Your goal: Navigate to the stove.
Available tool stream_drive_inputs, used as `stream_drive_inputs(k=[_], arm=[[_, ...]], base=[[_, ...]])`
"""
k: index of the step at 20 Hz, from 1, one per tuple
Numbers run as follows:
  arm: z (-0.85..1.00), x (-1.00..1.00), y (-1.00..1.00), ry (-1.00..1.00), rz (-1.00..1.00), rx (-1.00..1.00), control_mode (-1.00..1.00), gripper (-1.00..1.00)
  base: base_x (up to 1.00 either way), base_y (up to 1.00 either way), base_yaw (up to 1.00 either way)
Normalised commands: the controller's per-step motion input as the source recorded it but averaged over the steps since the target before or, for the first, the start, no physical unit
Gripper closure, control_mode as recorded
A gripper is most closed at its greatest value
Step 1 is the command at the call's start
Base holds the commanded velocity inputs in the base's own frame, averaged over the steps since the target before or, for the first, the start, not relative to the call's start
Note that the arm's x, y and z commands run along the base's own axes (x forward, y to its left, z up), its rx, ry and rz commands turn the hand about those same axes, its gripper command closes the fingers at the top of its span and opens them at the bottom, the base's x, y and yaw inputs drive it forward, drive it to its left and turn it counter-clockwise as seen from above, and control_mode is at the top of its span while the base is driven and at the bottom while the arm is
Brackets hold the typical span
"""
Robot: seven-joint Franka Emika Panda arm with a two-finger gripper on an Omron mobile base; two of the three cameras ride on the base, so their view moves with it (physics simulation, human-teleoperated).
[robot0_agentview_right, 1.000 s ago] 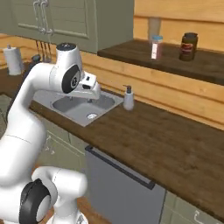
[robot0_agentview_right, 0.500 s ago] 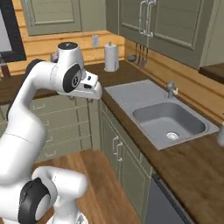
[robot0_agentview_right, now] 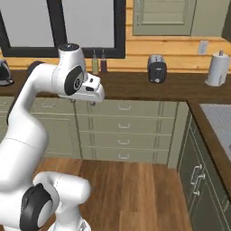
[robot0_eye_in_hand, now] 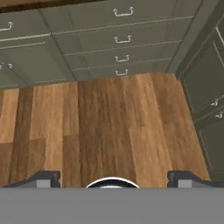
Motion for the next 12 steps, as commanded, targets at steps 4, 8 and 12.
stream_drive_inputs(k=[4, 8, 12], arm=[[0.0, 0.0, 0.0, 0.0, 0.0, 0.0, 1.0, -1.0], [0.0, 0.0, 0.0, 0.0, 0.0, 0.0, 1.0, -1.0], [0.0, 0.0, 0.0, 0.0, 0.0, 0.0, 1.0, -1.0]], base=[[0.21, 0.69, 0.69], [0.35, 0.61, 0.67], [0.45, 0.54, 0.66]])
